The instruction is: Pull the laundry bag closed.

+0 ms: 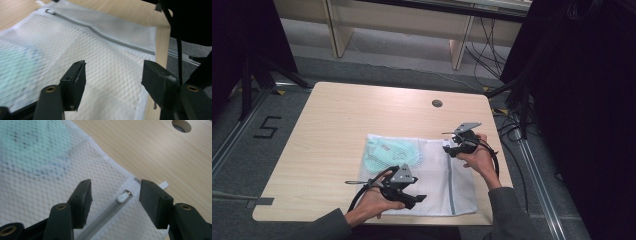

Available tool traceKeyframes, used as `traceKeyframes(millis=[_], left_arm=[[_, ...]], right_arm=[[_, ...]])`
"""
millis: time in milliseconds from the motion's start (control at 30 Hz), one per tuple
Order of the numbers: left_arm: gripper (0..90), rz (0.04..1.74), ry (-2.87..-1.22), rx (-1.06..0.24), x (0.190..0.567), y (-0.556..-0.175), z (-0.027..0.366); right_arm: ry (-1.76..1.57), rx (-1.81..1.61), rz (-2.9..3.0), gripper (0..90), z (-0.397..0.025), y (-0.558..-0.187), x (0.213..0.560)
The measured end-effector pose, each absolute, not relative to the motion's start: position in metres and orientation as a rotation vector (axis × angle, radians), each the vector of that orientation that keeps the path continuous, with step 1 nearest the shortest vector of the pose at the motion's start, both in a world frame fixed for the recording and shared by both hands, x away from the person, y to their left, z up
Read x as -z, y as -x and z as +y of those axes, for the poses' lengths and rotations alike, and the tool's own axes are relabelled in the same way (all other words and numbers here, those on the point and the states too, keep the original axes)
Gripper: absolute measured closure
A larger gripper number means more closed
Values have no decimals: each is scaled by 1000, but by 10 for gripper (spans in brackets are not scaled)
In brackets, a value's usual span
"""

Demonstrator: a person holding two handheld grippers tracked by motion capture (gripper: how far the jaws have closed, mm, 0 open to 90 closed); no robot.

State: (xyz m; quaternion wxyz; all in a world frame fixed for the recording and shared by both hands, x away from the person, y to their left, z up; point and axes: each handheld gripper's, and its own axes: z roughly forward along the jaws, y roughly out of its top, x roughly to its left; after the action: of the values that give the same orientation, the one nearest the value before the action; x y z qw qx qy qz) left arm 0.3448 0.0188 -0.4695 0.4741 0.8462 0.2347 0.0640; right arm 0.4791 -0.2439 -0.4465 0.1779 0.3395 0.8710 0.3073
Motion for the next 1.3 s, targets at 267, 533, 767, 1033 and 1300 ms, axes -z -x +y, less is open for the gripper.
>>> traceKeyframes(millis=[267, 533, 767, 1033, 1300], left_arm=[[302, 633, -2054, -185, 462, -350, 57], [276, 669, -2020, -220, 462, -350, 81], [233, 706, -2026, -231, 464, -347, 93], [213, 700, -2027, -256, 464, -346, 102], [220, 718, -2014, -283, 460, -345, 112]], right_arm=[[-953, -946, 2464, 415, -241, -453, 440], [-984, -997, 2457, 390, -244, -432, 445], [-968, -1033, 2456, 371, -246, -414, 449], [-953, -1062, 2467, 359, -246, -396, 450], [-954, -1071, 2469, 346, -249, -384, 451]])
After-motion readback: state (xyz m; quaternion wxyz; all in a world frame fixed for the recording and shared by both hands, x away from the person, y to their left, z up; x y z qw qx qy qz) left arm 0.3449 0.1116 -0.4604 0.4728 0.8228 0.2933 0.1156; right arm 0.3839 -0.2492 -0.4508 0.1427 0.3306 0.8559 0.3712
